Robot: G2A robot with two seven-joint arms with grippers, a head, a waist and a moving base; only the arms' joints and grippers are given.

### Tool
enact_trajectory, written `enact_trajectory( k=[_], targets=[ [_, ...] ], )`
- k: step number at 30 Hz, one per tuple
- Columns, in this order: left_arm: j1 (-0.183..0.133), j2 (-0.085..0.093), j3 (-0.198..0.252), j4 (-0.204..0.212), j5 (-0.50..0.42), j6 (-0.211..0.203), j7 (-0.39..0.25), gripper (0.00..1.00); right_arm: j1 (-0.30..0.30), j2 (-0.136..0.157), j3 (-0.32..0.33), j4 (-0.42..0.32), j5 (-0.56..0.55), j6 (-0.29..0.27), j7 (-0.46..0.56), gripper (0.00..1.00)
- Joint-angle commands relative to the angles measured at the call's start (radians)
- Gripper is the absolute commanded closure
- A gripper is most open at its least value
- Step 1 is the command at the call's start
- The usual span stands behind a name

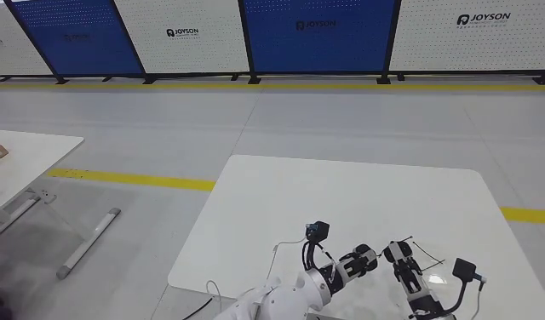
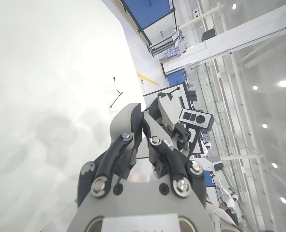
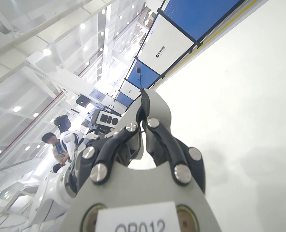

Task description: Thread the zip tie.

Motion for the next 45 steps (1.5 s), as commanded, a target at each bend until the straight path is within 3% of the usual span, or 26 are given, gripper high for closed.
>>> enact_trajectory(
  k=[1, 13, 14, 16, 19, 25, 28, 31, 35, 37, 45],
  targets=[
    [0.001, -0.001, 0.001, -0.001, -0.003, -0.017, 0.006, 1.00, 0.000, 0.000, -0.001, 0.000, -0.003, 0.001, 0.005, 1.00],
    [0.011, -0.002, 0.000, 0.002, -0.009, -0.041, 0.011, 1.00, -0.005, 0.002, 0.012, 0.000, 0.019, -0.011, 0.011, 1.00],
    [0.011, -0.002, -0.002, 0.002, -0.010, -0.041, 0.010, 0.69, -0.005, 0.002, 0.013, 0.000, 0.020, -0.010, 0.011, 1.00],
    [0.013, -0.001, -0.004, 0.001, -0.011, -0.043, 0.009, 0.59, -0.004, 0.002, 0.015, 0.003, 0.020, -0.008, 0.011, 1.00],
    [0.017, -0.001, -0.007, 0.000, -0.011, -0.047, 0.009, 0.54, -0.002, 0.002, 0.013, 0.006, 0.017, -0.004, 0.008, 1.00],
    [0.027, 0.002, -0.013, -0.008, -0.005, -0.051, 0.013, 0.56, 0.000, 0.001, 0.010, 0.005, 0.008, 0.006, -0.007, 1.00],
    [0.030, 0.003, -0.018, -0.013, -0.003, -0.051, 0.013, 0.63, 0.001, 0.000, 0.008, 0.004, 0.004, 0.010, -0.013, 1.00],
    [0.032, 0.004, -0.023, -0.015, -0.001, -0.051, 0.012, 0.75, 0.002, -0.001, 0.008, 0.004, 0.003, 0.015, -0.018, 1.00],
    [0.029, 0.004, -0.026, -0.014, -0.002, -0.043, 0.005, 0.82, 0.002, -0.001, 0.007, 0.003, 0.002, 0.019, -0.022, 1.00],
    [0.026, 0.003, -0.025, -0.014, -0.002, -0.041, 0.004, 1.00, 0.002, -0.002, 0.007, 0.003, 0.002, 0.019, -0.024, 1.00],
    [0.023, 0.002, -0.023, -0.018, 0.002, -0.039, 0.004, 1.00, 0.002, -0.002, 0.004, -0.001, 0.003, 0.017, -0.027, 1.00]
  ],
)
